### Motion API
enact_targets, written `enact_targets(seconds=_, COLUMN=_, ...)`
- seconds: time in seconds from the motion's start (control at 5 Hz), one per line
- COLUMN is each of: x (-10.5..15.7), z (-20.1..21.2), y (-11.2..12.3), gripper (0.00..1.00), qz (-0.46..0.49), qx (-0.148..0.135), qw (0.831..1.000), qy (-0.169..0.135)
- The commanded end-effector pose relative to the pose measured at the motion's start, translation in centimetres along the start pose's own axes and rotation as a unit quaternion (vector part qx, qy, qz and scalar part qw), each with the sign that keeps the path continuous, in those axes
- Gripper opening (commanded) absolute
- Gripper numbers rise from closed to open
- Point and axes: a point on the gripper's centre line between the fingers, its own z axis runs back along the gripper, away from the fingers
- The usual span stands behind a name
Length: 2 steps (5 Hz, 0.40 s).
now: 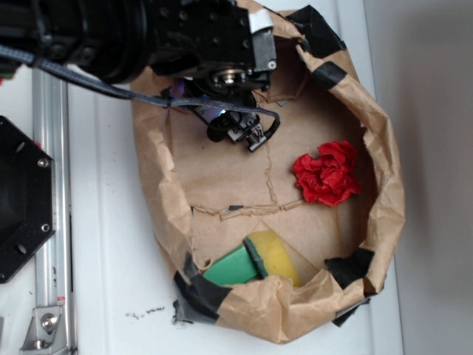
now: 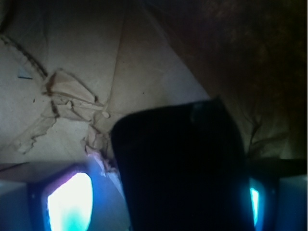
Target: Grab the black box.
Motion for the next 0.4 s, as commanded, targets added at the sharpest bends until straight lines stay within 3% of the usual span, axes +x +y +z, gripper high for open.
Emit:
enact_targets(seconds=0.0, x=-0.5, z=0.8, y=2.2, gripper=0.00, qz=0.006, qx=-0.006, qw=1.000, qy=-0.009)
enact_targets(seconds=0.2, x=-0.4, z=2.2, y=1.8, gripper=0.00, qz=-0.010, qx=-0.006, qw=1.000, qy=-0.026)
